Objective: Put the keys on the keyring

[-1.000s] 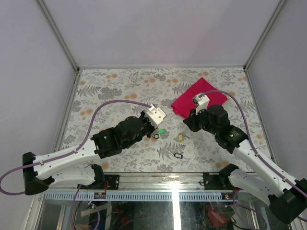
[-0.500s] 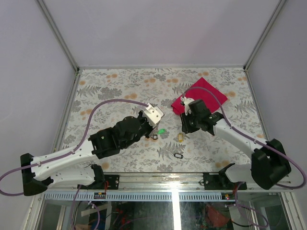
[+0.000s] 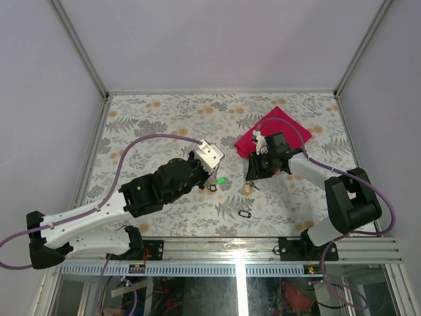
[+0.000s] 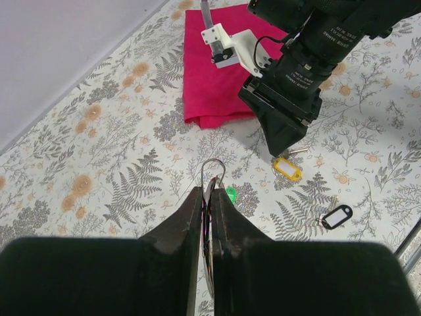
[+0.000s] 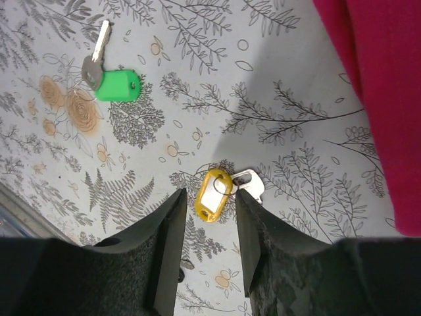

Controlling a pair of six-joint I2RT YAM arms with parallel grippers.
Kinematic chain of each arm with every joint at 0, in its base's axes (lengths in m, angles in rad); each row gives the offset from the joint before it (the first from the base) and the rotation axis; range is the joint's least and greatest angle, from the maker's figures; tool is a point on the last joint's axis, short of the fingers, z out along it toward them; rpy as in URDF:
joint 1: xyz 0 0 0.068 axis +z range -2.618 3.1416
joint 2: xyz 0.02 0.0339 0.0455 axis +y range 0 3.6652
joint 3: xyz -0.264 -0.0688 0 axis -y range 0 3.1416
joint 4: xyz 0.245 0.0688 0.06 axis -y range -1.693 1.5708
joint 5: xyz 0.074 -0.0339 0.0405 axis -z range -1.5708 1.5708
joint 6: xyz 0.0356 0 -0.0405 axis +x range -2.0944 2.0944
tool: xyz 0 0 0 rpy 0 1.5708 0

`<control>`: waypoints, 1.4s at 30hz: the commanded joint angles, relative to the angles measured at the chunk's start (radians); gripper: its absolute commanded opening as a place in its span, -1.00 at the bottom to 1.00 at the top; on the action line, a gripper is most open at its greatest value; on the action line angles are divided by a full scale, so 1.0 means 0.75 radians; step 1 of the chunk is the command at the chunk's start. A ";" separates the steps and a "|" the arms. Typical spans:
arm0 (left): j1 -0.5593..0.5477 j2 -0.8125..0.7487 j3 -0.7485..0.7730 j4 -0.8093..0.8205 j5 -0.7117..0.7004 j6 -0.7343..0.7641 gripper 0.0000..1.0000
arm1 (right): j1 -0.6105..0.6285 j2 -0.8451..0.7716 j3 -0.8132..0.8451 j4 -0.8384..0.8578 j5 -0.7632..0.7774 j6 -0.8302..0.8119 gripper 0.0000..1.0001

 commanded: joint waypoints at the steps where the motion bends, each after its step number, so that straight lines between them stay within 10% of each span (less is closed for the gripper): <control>1: 0.007 0.005 0.050 0.020 -0.017 -0.022 -1.00 | 0.000 0.034 -0.018 0.083 -0.107 -0.002 -0.16; 15: 0.008 0.021 0.072 0.000 -0.018 -0.032 -1.00 | -0.001 0.112 -0.035 0.100 -0.097 -0.040 -0.19; 35: 0.008 0.021 0.061 -0.002 -0.018 -0.038 -1.00 | -0.001 0.121 -0.061 0.109 -0.153 -0.018 -0.75; 42: 0.008 0.020 0.058 -0.006 -0.024 -0.038 -1.00 | 0.000 0.116 -0.058 0.108 -0.151 -0.027 -0.48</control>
